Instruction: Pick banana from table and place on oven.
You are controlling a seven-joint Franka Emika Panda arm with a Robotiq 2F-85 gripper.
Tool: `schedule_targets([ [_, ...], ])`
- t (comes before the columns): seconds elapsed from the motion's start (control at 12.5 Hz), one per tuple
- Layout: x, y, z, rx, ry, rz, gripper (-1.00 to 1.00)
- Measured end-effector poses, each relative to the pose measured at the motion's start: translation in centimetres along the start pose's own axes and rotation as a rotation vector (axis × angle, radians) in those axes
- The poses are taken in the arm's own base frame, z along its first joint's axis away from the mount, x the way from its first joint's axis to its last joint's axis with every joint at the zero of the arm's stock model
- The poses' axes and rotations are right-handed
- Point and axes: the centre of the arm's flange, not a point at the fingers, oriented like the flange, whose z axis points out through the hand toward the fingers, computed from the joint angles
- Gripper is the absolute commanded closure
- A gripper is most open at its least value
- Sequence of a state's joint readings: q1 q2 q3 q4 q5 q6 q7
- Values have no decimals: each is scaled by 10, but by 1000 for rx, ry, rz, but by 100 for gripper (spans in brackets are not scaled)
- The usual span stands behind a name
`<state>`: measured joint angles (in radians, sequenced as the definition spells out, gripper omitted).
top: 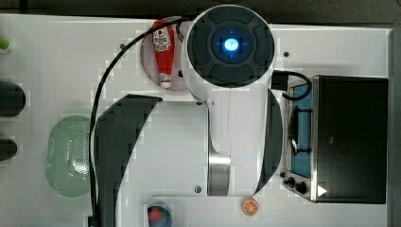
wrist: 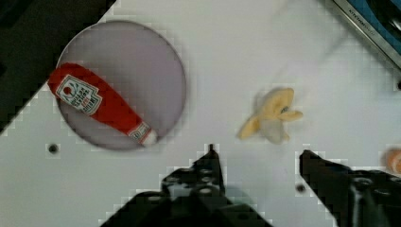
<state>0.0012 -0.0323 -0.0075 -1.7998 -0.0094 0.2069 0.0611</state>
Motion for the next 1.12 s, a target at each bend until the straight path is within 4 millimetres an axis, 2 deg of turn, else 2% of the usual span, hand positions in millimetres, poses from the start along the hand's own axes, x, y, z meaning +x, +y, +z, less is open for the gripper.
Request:
schedule_targets([
  [0.08,-25,28,5,-44,-58,7,-59],
  [0.16,-51,61,-4,-81,-99,16,-81],
  [0.24,-70,88,-22,-78,-104,23,-99],
  [0.32,-86,108,-48,-44,-77,25,-100],
  [0.48,-107,132,-106,62,30,23,-100],
  [0.56,-108,137,-126,120,86,28,-100],
  [0.64,-103,134,-133,161,141,31,-100],
  [0.72,-98,126,-127,171,159,26,-100],
  [0.8,-92,115,-102,147,127,21,-100],
  [0.96,-70,88,-25,84,83,16,-100],
  [1.12,-49,74,71,1,15,24,-100],
])
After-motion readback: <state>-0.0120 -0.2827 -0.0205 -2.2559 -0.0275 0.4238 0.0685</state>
